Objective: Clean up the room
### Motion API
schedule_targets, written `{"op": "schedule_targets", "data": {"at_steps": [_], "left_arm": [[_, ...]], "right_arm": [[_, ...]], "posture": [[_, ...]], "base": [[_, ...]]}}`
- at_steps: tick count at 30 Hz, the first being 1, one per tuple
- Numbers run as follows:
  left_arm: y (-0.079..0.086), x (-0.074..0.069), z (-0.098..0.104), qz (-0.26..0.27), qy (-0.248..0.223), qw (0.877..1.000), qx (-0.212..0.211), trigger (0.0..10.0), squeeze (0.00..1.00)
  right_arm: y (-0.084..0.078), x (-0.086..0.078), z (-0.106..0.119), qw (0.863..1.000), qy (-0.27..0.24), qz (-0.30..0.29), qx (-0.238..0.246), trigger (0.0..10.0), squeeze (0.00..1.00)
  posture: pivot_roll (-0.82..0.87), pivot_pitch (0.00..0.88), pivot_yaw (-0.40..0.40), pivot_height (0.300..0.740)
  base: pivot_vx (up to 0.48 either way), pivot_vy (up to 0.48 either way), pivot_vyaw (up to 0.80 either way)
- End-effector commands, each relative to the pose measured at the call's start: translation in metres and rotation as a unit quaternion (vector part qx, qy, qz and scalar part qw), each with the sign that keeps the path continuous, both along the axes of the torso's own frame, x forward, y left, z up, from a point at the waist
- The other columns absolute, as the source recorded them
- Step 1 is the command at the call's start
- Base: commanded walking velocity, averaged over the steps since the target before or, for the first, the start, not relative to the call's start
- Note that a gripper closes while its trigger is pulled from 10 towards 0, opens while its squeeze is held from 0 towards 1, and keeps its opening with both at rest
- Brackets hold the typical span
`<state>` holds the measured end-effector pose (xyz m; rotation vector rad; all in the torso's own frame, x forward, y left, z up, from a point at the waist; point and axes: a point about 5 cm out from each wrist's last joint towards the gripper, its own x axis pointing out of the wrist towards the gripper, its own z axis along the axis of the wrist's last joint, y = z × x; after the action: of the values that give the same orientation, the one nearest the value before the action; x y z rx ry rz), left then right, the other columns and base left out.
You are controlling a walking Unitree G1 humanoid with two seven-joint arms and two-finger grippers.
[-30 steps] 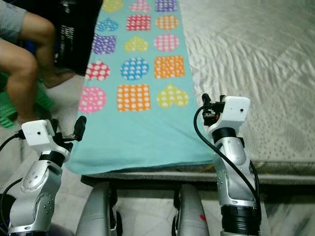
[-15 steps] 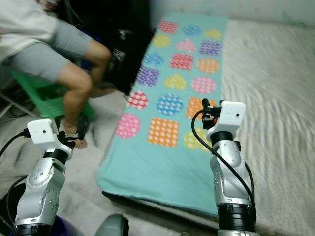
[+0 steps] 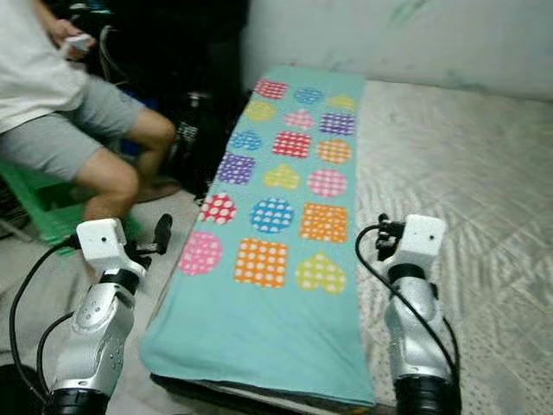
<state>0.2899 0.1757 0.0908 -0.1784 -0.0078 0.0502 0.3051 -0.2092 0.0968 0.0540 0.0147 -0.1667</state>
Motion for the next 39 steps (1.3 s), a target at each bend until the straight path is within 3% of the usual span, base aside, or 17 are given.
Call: {"op": "schedule_targets", "data": {"at_steps": [1, 15, 16, 17, 33, 39], "left_arm": [[0.009, -0.005, -0.007, 0.016, 0.009, 1.0, 0.007, 10.0, 0.0], [0.008, -0.008, -0.017, 0.014, 0.015, 1.0, 0.008, 10.0, 0.0], [0.006, -0.007, -0.015, 0.012, 0.013, 1.0, 0.006, 10.0, 0.0], [0.005, -0.006, -0.015, 0.012, 0.012, 1.0, 0.005, 10.0, 0.0], [0.0, -0.009, -0.014, 0.004, 0.007, 1.0, -0.001, 10.0, 0.0], [-0.002, -0.007, -0.013, 0.0, 0.006, 1.0, 0.0, 10.0, 0.0]], "right_arm": [[0.003, 0.0, -0.002, 1.0, -0.002, 0.0, 0.005, 10.0, 1.0], [-0.008, -0.002, -0.008, 0.999, 0.006, -0.048, 0.004, 10.0, 1.0], [-0.009, -0.001, -0.008, 0.999, 0.013, -0.052, 0.006, 10.0, 0.96], [-0.009, 0.0, -0.009, 0.999, 0.019, -0.049, 0.004, 10.0, 0.0], [-0.008, 0.002, -0.01, 0.999, 0.02, -0.043, -0.002, 10.0, 0.0], [-0.005, 0.003, -0.008, 0.999, 0.013, -0.033, -0.008, 10.0, 0.0]], "posture": [[0.07, 0.0, 0.003, 0.74], [0.06, 0.0, 0.002, 0.74], [0.06, 0.0, 0.0, 0.74], [0.06, 0.0, 0.0, 0.74], [0.06, 0.0, -0.002, 0.74], [0.06, 0.0, -0.002, 0.74]], "base": [[0.0, 0.0, 0.0], [0.0, 0.0, 0.0], [0.0, 0.0, 0.0], [0.0, 0.0, 0.0], [0.0, 0.0, -0.79], [0.0, 0.0, -0.09]]}}
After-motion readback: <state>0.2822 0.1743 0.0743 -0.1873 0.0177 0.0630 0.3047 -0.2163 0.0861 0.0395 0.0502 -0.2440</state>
